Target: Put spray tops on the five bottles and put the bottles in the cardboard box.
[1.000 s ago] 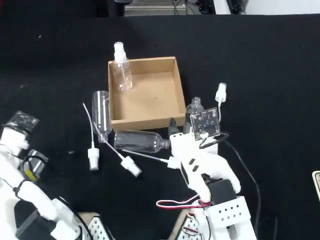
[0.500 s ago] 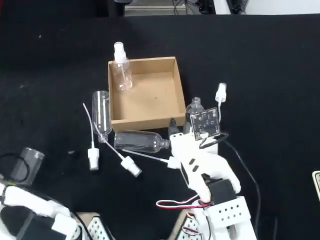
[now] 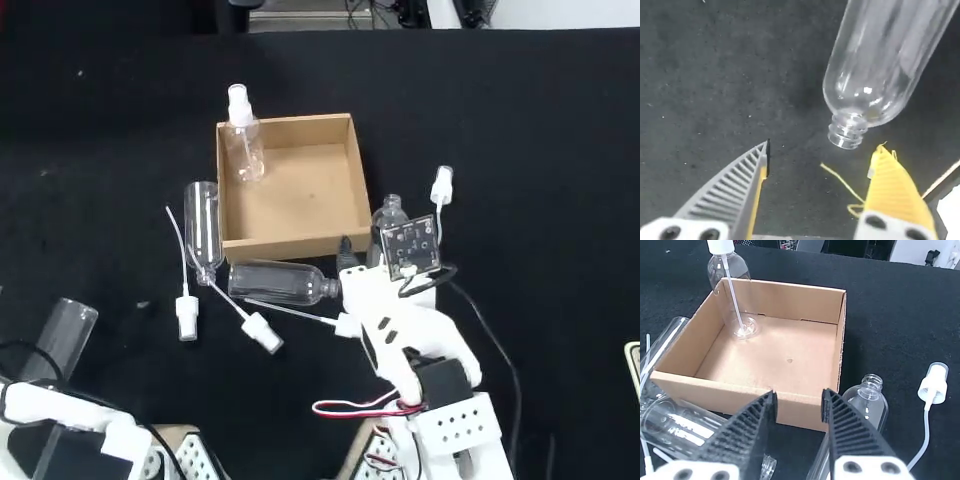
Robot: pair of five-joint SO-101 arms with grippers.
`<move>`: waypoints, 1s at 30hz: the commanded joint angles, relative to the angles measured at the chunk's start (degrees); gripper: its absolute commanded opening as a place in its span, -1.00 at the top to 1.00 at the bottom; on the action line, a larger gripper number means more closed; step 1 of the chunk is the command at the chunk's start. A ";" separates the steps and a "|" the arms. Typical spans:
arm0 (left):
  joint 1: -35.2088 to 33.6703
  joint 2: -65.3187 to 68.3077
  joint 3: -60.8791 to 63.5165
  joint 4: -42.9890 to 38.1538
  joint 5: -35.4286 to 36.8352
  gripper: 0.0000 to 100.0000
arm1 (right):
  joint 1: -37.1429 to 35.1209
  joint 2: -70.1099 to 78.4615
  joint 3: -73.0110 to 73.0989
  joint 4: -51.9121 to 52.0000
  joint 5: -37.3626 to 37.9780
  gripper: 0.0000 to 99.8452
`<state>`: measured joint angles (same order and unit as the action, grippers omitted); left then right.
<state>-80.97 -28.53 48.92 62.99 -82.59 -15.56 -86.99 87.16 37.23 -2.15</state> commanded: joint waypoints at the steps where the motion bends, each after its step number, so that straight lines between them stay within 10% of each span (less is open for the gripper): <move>1: -0.40 -0.18 -0.40 -0.62 -3.87 0.40 | 0.62 -1.71 -2.07 0.26 0.44 0.73; 15: -0.48 -0.70 12.79 -31.82 -2.29 0.40 | 0.70 -1.71 -2.07 0.26 0.44 0.73; 30: 14.90 -0.18 8.04 -36.92 42.55 0.40 | 0.70 -1.71 -2.07 0.26 0.44 0.73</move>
<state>-69.98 -28.53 60.97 27.12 -47.34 -15.56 -86.99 87.16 37.23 -2.15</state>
